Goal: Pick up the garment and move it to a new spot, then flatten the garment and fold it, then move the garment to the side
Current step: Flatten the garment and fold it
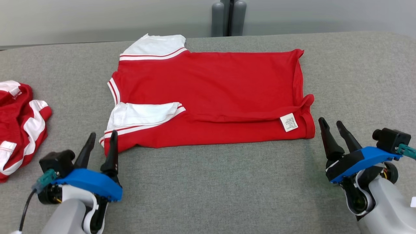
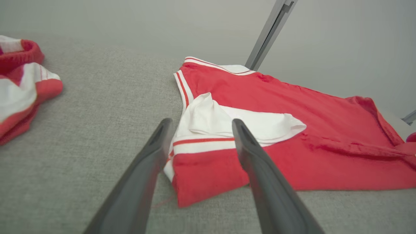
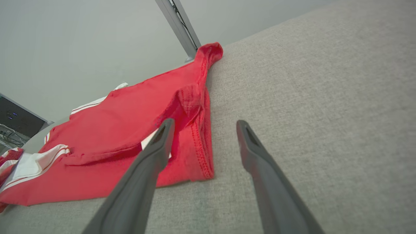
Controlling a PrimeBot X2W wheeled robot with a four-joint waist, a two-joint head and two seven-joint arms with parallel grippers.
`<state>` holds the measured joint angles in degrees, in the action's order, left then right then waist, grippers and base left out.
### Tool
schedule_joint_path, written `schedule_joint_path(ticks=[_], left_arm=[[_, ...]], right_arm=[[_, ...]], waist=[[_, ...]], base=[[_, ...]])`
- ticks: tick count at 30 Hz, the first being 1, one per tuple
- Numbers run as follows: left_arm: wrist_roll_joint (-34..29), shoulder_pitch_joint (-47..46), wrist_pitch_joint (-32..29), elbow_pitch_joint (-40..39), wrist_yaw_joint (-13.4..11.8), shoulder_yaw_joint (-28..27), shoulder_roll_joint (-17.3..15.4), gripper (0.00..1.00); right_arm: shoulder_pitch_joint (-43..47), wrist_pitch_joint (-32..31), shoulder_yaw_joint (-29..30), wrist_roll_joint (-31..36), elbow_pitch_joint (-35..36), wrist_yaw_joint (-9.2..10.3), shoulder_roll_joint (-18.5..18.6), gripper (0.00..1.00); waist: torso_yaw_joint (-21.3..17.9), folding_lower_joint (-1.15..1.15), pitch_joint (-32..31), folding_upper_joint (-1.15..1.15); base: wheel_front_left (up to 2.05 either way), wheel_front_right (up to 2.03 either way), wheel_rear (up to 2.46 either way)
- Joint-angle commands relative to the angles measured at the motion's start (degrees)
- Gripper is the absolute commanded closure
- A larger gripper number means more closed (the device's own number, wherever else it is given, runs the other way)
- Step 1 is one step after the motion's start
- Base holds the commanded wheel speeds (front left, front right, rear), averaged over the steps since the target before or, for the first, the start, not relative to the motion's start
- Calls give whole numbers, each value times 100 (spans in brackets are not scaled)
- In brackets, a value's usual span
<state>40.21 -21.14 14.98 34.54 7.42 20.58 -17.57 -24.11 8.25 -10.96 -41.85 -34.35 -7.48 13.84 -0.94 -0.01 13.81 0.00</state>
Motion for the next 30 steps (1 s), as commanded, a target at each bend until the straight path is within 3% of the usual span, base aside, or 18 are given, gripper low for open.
schedule_joint_path(ticks=[1, 6, 21, 22, 23, 24, 25, 30], left_arm=[[-55, 86, 24, 14, 0, -37, -4, 0], [-276, 152, 26, 202, -116, 66, 15, 0], [-348, -546, 25, 1167, -21, 271, 231, 0], [-318, -597, 22, 1233, -15, 271, 260, 34], [-280, -633, 22, 1288, -9, 271, 295, 67], [-264, -661, 21, 1341, -1, 269, 308, 100], [-252, -698, 22, 1356, 4, 259, 323, 100], [-146, -619, 23, 1213, 19, 88, 419, 100]], right_arm=[[26, 52, -27, 88, -27, -3, 83, 0], [-149, 45, -190, 368, -214, -3, 80, 0], [-841, 110, -802, 1229, -1235, -3, -97, 0], [-862, 118, -822, 1234, -1303, -2, -118, 0], [-890, 145, -838, 1224, -1367, -3, -140, 47], [-920, 176, -848, 1194, -1420, -3, -171, 84], [-948, 221, -856, 1176, -1468, -2, -176, 100], [-893, 460, -843, 983, -1598, -2, -176, 100]], waist=[[8, 1, 2, 0], [18, 1, 70, 0], [72, 1, 299, 0], [80, 1, 296, 0], [90, 1, 292, 0], [91, 1, 286, 0], [98, 1, 280, 0], [152, 1, 133, 0]], base=[[0, 0, 0], [0, 0, 0], [0, 0, 0], [0, 0, 0], [0, 0, 0], [0, 0, 0], [0, 0, 0], [0, 0, 0]])
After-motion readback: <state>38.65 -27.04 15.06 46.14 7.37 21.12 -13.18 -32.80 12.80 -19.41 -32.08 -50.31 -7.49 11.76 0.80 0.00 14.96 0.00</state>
